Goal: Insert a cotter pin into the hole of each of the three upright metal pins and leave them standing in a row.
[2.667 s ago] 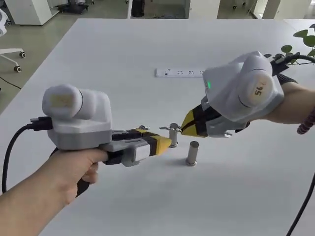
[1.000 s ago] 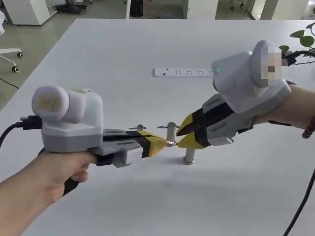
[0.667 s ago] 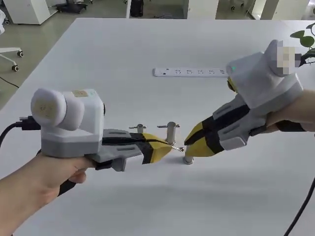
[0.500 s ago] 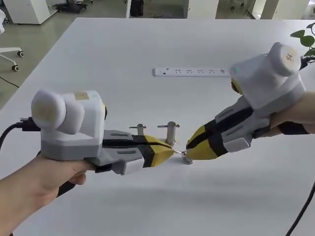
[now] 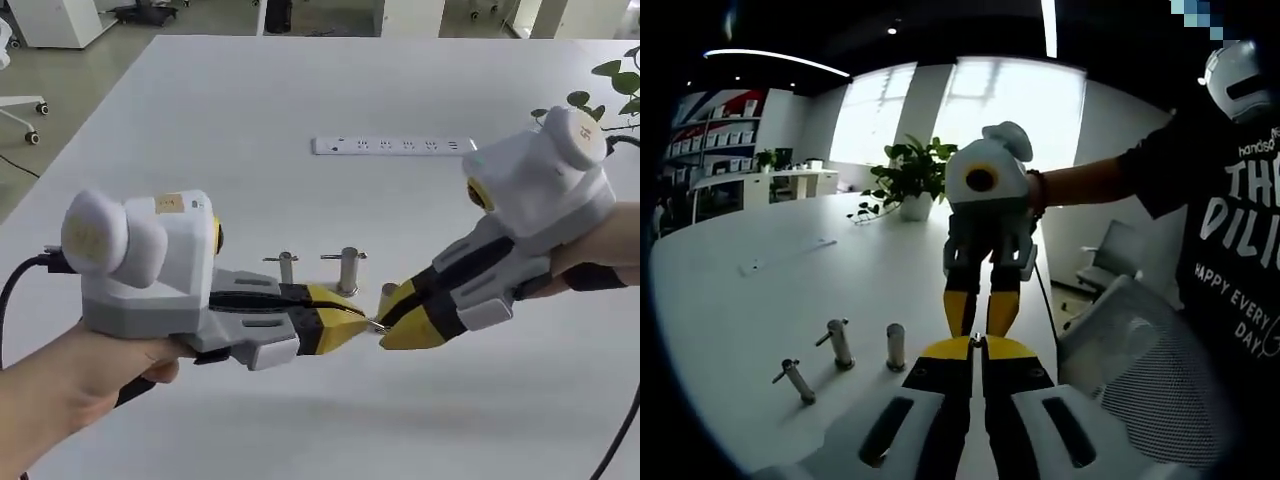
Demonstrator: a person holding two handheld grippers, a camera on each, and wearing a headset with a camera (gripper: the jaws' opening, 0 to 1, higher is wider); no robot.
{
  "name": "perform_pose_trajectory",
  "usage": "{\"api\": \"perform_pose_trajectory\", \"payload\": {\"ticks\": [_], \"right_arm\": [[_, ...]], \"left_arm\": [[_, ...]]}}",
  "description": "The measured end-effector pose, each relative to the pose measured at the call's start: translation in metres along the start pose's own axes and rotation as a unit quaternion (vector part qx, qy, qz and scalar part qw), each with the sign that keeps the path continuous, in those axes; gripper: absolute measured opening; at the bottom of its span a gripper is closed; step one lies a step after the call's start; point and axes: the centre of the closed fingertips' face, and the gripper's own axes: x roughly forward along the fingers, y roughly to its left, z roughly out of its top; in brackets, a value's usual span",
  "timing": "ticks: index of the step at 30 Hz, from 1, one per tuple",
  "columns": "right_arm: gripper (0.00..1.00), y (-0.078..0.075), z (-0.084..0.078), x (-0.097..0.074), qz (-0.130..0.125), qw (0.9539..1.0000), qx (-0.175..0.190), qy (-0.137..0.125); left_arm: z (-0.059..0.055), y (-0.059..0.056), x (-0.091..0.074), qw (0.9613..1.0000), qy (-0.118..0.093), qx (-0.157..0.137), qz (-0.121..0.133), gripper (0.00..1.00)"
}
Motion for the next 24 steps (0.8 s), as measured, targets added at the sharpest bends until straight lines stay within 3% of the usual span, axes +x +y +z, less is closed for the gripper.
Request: {"api": "perform_pose_trajectory", "payload": {"ticks": [6, 13, 18, 24], "right_arm": [[0.00, 0.004, 0.002, 0.000, 0.012, 0.9999, -0.001, -0.005], [0.00, 0.007, 0.000, 0.000, 0.020, 0.9998, -0.009, 0.000], [0.00, 0.008, -0.002, -0.002, 0.014, 0.9991, -0.032, 0.023], [0.00, 0.005, -0.007, -0.003, -0.007, 0.9973, -0.046, 0.058]], "left_arm": [[-0.001, -0.001, -0.001, 1.0000, -0.001, 0.000, -0.004, 0.00], [-0.003, -0.004, 0.000, 0.9999, -0.001, -0.001, -0.010, 0.00], [-0.004, -0.005, 0.001, 0.9999, -0.001, -0.002, -0.012, 0.01], [-0.012, 0.000, 0.005, 0.9993, 0.016, 0.033, 0.005, 0.03]]}}
